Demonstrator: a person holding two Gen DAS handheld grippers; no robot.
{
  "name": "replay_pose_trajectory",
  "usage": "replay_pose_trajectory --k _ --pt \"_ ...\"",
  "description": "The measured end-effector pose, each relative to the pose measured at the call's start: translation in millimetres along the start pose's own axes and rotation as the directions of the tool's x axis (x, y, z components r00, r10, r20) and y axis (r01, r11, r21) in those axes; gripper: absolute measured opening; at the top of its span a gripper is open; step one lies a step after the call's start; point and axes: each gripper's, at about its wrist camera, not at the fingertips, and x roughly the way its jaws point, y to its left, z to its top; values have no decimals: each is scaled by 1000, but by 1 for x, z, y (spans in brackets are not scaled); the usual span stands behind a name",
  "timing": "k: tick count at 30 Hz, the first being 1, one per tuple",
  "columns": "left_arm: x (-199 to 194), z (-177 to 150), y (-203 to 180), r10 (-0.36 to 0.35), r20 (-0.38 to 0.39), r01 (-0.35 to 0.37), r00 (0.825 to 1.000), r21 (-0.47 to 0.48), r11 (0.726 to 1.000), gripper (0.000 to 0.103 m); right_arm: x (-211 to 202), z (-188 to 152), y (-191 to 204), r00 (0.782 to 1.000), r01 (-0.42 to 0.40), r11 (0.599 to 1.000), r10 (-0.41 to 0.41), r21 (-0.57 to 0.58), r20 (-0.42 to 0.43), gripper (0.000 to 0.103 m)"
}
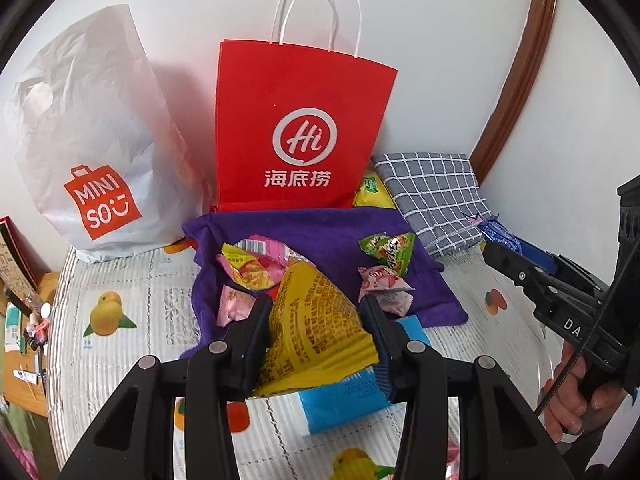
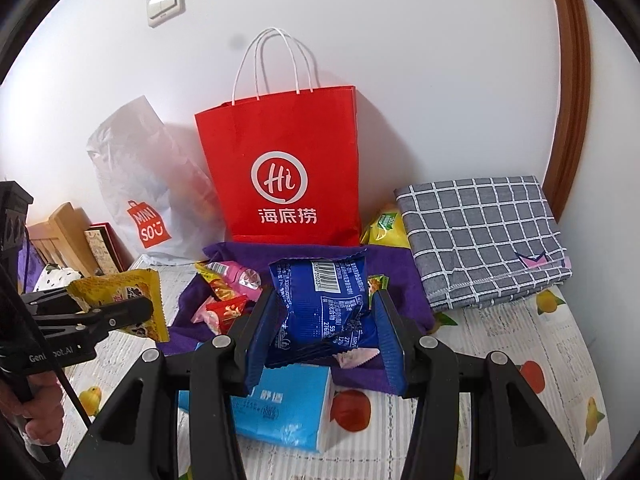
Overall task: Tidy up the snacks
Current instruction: 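Lower the blue packet with the right tool while the left tool lowers the yellow snack over the towel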
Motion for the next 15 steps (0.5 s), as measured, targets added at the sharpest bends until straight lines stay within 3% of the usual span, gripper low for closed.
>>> replay_pose_trajectory --k 15 --pt "41 15 26 14 -37 -15 999 -32 999 43 54 11 -11 999 0 1000 1 21 -48 48"
